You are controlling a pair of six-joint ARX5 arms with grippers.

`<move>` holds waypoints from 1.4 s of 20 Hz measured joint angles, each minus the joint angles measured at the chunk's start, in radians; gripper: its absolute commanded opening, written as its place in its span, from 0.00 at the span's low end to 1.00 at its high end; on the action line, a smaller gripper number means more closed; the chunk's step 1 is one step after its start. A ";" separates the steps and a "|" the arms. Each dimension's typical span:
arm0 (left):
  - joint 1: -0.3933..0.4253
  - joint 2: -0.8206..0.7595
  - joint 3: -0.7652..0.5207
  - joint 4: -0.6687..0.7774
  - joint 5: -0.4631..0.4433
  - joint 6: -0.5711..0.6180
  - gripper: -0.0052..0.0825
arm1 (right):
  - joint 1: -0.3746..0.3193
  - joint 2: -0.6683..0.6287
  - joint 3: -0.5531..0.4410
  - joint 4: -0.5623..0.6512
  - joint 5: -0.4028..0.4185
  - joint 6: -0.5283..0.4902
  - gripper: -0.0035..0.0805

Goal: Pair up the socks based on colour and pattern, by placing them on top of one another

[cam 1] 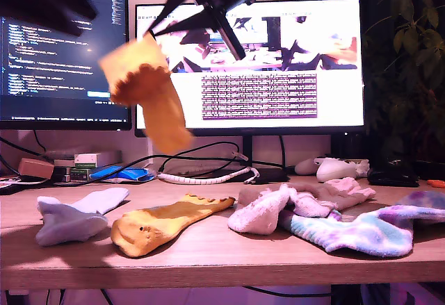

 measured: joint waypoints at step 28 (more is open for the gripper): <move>-0.281 0.138 0.000 0.250 -0.716 0.308 0.04 | 0.000 0.000 0.000 0.136 -0.110 0.114 0.03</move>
